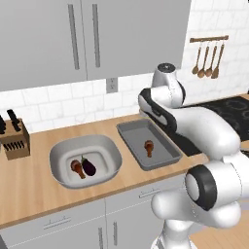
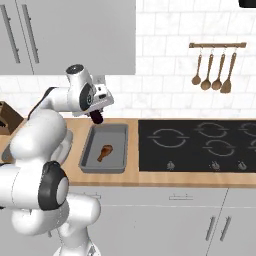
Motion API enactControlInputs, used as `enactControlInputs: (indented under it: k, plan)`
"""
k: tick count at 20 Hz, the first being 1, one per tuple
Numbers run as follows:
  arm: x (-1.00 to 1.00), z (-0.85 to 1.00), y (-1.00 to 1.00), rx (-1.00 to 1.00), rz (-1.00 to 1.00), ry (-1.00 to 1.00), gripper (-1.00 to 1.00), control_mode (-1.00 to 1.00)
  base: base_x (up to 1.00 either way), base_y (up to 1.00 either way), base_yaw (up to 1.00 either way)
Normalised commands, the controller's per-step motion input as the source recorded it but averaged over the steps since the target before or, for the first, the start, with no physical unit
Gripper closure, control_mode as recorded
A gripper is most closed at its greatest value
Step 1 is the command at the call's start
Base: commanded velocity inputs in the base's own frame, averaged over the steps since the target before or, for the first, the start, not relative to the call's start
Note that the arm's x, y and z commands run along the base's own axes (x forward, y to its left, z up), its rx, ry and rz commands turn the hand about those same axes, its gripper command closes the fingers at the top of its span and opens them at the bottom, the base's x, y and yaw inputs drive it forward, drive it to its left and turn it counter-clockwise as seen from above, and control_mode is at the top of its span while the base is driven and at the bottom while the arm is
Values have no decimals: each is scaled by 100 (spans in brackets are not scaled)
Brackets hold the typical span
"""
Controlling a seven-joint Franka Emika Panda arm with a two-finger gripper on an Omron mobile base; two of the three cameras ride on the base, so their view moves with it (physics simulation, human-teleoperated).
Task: Place one eggplant and one chicken drumstick in each tupperware on the nearby counter, to pack two identical lunches.
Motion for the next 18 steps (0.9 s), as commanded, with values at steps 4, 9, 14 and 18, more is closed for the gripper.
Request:
enactControlInputs:
  k: [4, 9, 14, 18]
  plan:
    - [18, -100, 7, 12, 6, 22, 100, -100, 0, 0, 0]
    - [79, -97, 3, 12, 1, 17, 100, -100, 0, 0, 0]
    - [89, -97, 3, 2, 0, 17, 100, -100, 0, 0, 0]
    - [100, -100, 15, 0, 0, 20, 100, -100, 0, 0, 0]
